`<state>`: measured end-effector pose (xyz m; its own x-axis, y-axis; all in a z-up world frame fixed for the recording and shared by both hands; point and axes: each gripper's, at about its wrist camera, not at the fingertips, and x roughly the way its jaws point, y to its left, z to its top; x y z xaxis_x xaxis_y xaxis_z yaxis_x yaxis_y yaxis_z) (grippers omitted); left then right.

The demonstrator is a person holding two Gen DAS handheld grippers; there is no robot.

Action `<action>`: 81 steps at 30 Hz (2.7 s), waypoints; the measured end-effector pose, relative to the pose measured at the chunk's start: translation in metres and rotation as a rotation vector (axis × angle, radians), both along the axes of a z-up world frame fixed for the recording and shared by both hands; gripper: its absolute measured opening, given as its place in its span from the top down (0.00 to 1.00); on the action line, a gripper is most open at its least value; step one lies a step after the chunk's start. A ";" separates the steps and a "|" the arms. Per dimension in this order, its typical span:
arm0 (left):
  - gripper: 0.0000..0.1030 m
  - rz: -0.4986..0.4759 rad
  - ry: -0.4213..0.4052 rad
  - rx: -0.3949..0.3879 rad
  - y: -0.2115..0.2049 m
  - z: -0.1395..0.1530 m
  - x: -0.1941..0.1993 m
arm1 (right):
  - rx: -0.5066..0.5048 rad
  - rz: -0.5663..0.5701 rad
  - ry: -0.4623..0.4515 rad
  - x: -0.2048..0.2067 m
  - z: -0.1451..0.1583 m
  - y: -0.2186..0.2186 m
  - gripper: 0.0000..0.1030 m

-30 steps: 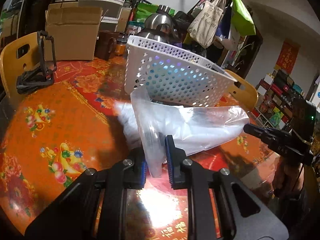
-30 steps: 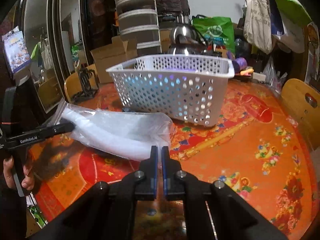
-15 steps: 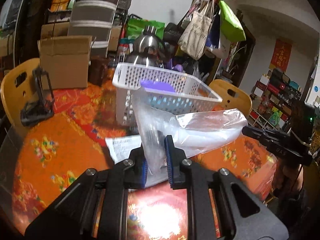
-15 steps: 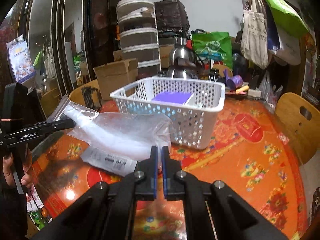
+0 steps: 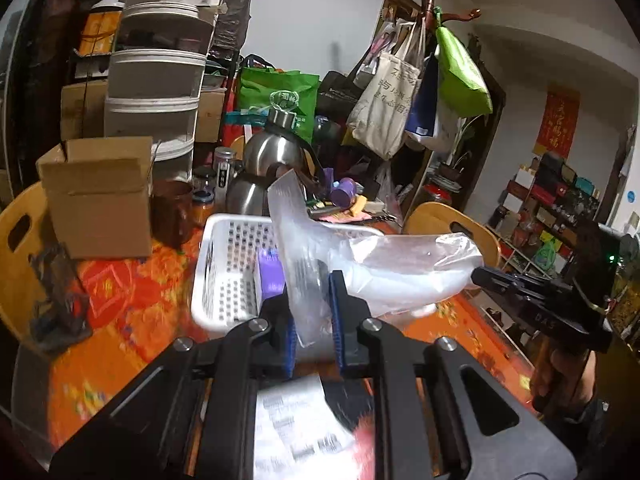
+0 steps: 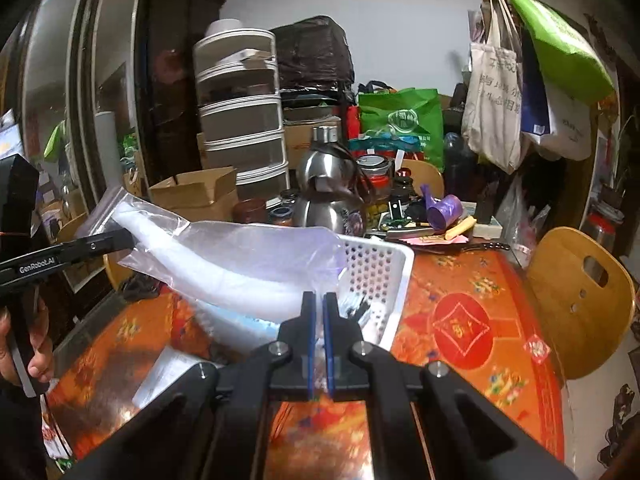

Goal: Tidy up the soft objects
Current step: 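Lift the clear plastic bag into the basket and open the grippers, then return to the table and grasp the white paper leaflet with both grippers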

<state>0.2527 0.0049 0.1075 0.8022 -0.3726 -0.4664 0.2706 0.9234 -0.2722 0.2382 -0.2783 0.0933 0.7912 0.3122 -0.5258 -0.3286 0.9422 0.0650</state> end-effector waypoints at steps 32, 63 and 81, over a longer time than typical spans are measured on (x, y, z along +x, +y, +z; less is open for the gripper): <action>0.18 0.170 0.185 0.122 0.003 -0.074 0.112 | -0.055 -0.076 0.097 0.093 -0.063 0.009 0.17; 0.18 0.203 0.369 0.084 0.054 -0.183 -0.040 | -0.028 0.182 0.223 -0.035 -0.146 0.112 0.31; 0.22 0.115 0.409 0.097 0.038 -0.220 -0.032 | -0.045 0.239 0.345 -0.020 -0.189 0.129 0.54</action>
